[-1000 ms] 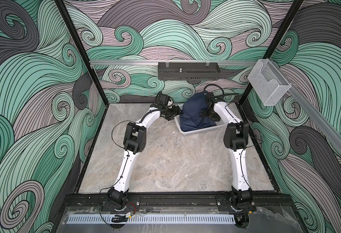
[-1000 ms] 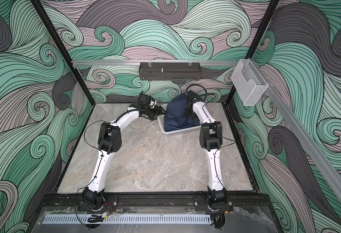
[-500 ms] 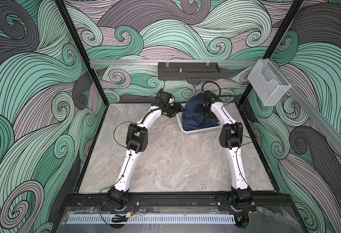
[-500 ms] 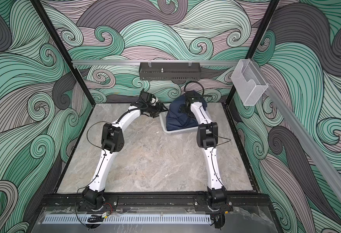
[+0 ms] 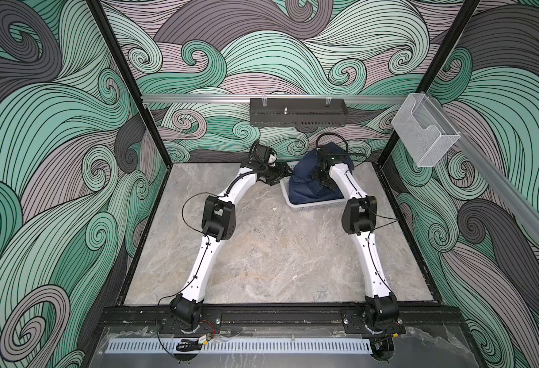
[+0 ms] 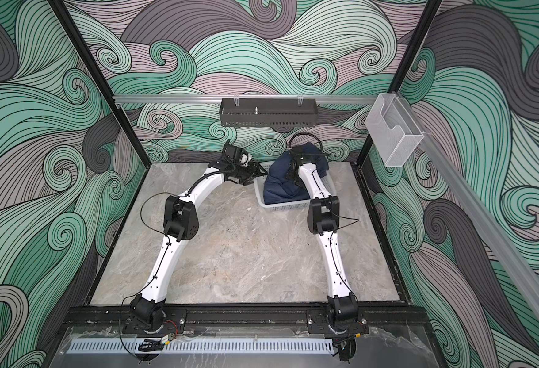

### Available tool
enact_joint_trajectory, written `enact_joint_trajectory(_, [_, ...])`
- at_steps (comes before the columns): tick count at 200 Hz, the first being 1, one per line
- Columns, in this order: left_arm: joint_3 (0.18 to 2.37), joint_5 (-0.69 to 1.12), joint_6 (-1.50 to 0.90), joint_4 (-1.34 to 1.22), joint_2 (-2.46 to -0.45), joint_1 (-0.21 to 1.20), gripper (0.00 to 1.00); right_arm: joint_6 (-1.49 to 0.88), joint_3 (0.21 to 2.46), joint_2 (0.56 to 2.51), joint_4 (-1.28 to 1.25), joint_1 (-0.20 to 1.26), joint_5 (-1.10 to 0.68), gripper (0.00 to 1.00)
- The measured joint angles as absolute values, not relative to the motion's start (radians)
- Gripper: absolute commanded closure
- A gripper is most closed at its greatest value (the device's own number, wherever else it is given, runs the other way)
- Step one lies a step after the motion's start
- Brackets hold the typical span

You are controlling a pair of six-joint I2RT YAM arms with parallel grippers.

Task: Fold and stack the trousers
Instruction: Pick up the trousers from the basket.

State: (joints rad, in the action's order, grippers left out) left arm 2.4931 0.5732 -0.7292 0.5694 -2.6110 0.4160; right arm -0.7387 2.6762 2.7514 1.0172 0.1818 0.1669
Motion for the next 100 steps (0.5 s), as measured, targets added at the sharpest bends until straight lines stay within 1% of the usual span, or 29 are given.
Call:
enact_joint_trajectory(21, [2.516,0.578,-0.731,0.570,-2.631,0.416,0.23,-0.781,2.707,2.772,1.018,0.178,0.178,0.51])
enact_joint_trajectory(52, [2.542,0.589,-0.735,0.576,-2.650,0.416,0.21,-0.850,2.726,2.785,0.985,0.166,0.172,0.75])
enact_joint_trajectory(65, [2.553,0.595,-0.737,0.576,-2.654,0.416,0.20,-0.876,2.733,2.790,0.965,0.159,0.163,0.83])
enact_joint_trajectory(76, [2.558,0.599,-0.738,0.575,-2.654,0.416,0.18,-0.894,2.736,2.795,0.940,0.152,0.157,0.89])
enact_joint_trajectory(83, [2.558,0.603,-0.738,0.573,-2.653,0.416,0.14,-0.910,2.736,2.797,0.924,0.148,0.155,0.93])
enact_joint_trajectory(91, [2.557,0.604,-0.736,0.573,-2.652,0.414,0.11,-0.929,2.736,2.798,0.907,0.143,0.155,1.00])
enact_joint_trajectory(100, [2.545,0.604,-0.735,0.570,-2.646,0.411,0.10,-0.945,2.736,2.799,0.882,0.138,0.154,1.00])
